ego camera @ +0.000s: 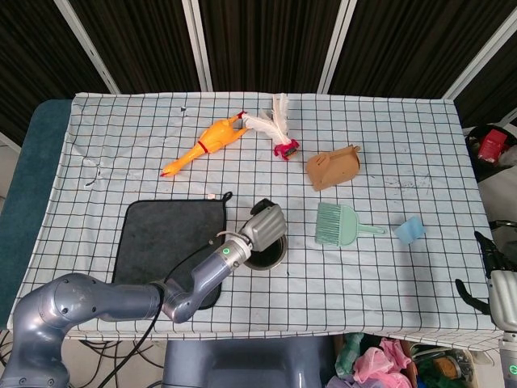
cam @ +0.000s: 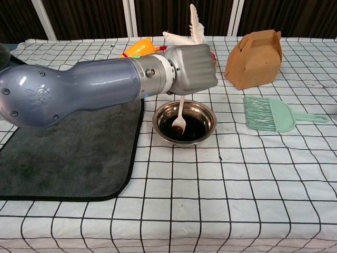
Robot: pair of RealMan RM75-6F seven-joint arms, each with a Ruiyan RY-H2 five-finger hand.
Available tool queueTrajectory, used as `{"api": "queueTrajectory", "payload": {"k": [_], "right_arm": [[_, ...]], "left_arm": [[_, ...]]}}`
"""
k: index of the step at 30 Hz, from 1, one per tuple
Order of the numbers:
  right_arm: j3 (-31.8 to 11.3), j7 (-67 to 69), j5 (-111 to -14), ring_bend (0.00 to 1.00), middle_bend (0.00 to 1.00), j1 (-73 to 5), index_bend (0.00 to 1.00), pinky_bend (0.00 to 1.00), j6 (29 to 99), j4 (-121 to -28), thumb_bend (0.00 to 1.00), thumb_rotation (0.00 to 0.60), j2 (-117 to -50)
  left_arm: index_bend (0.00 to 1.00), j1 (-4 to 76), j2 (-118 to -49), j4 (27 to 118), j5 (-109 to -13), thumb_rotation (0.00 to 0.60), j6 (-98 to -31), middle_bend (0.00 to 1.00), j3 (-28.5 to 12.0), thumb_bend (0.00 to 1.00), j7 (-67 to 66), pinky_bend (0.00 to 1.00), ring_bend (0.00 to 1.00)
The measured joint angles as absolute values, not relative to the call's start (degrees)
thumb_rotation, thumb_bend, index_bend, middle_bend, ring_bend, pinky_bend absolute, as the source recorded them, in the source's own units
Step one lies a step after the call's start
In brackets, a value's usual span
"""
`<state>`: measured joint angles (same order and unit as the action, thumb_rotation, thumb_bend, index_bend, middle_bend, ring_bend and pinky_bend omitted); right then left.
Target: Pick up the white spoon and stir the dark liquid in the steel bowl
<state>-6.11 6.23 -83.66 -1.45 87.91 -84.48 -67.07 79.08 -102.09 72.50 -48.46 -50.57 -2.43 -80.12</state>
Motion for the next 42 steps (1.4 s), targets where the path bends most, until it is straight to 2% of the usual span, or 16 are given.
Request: {"api": "queueTrajectory", "payload": {"k": [6, 24, 33, 42], "right_arm": [[-6.1, 6.3, -83.6, 0.25, 0.11, -1.5, 0.0, 0.37, 87.8, -84.4, 0.25, 0.6, -67.1], [-6.3, 6.7, -83.2, 0.25, 0.11, -1.5, 0.0, 0.37, 87.7, -84.1, 0.25, 0.6, -67.2], [-6.3, 6.7, -83.5, 0.25, 0.11, -1.4, 0.0, 0.37, 88.1, -84.2, 0.25, 0.6, -67.1], [-6.2, 6.0, -83.7, 0.25, 0.11, -1.5, 0.0, 0.37, 88.2, -84.4, 0.25, 0.6, -67.3]], "left_arm": [[0.69, 79.6, -102.5, 70.4, -47.9, 0.6, -50.2, 0.93, -2.5, 0.47, -80.3, 0.89, 0.89], [0.7, 82.3, -109.0, 65.0, -44.3, 0.6, -49.8, 0.94, -6.5, 0.47, -79.2, 0.9, 0.91], [0.7, 82.6, -108.4, 68.9, -44.1, 0.6, -50.3, 0.94, -6.7, 0.47, -79.0, 0.9, 0.91], [0.7, 82.2, -103.0, 77.5, -44.1, 0.6, -52.1, 0.94, -4.4, 0.47, -80.9, 0.9, 0.91]]}}
